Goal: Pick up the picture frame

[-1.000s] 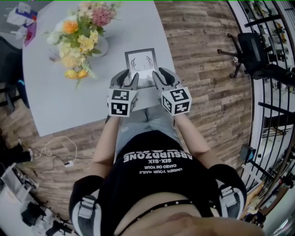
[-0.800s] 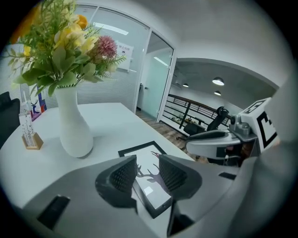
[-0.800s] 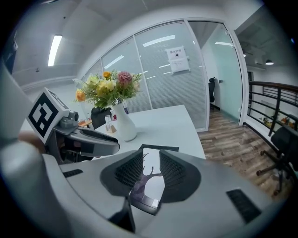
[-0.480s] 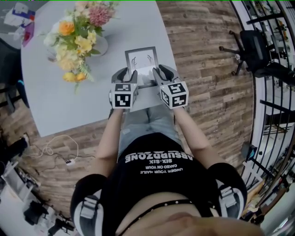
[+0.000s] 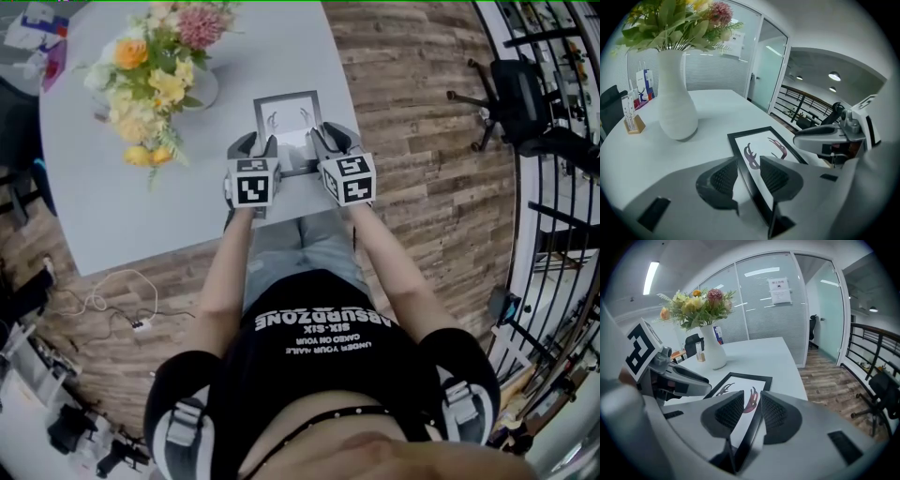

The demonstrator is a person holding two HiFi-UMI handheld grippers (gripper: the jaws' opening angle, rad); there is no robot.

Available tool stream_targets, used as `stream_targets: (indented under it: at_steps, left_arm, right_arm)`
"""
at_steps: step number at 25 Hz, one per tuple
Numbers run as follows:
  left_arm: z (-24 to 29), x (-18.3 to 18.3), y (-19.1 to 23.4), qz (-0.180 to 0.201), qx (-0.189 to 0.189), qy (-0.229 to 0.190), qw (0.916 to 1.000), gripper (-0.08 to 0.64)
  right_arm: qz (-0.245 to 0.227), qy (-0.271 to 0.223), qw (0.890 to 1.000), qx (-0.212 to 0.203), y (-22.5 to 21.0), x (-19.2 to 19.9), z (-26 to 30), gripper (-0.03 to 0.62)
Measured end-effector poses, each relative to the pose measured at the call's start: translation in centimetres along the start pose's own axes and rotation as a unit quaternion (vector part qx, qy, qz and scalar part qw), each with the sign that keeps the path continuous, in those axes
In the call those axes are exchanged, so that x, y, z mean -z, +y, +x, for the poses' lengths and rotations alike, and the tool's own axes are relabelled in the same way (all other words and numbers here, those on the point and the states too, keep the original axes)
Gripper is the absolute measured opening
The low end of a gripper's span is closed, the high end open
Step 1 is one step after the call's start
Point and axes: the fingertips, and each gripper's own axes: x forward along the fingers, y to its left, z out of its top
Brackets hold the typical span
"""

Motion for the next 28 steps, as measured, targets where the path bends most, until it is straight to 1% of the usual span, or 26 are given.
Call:
stream_targets:
  at_steps: [3,8,13,16,19,24,28]
  left_arm:
    - [0.7,0.5,0.2,-0.002,-0.003,0.009,1.0000,0.138]
    - [1.5,1.2,0.7,-0.024,-0.005,0.015,0.9996,0.138]
    - [2.2,1.7,0.9,-0.031,-0.001,0.024,0.9992,0.137]
    - [2.3,1.8,0.9,-0.037,0.003,0.018,0.9992,0.137]
    - [2.4,2.0,1.1,-0.051,0.008,0.010,0.9986,0.135]
    - [2.4,2.1,1.0,-0.047,0.009,0.006,0.9988,0.135]
    - [2.2,2.1,1.0,-0.041,0.010,0.002,0.9991,0.135]
  right_arm:
    - [0.000,0.006,1.000,0.010,-0.6,0.5,0.8,0.106]
    - [0.012,0.021,1.000,0.019,-1.1,1.6,1.6,0.106]
    - [0.012,0.027,0.999,0.037,-1.7,2.7,2.1,0.107]
    - [0.003,0.021,0.999,0.041,-1.5,2.7,2.2,0.105]
    - [-0.013,0.021,0.999,0.045,-1.4,2.8,2.2,0.098]
    - [-0.026,0.020,0.998,0.053,-1.3,2.9,2.1,0.095]
    - [-0.023,0.020,0.998,0.048,-1.3,2.8,2.1,0.094]
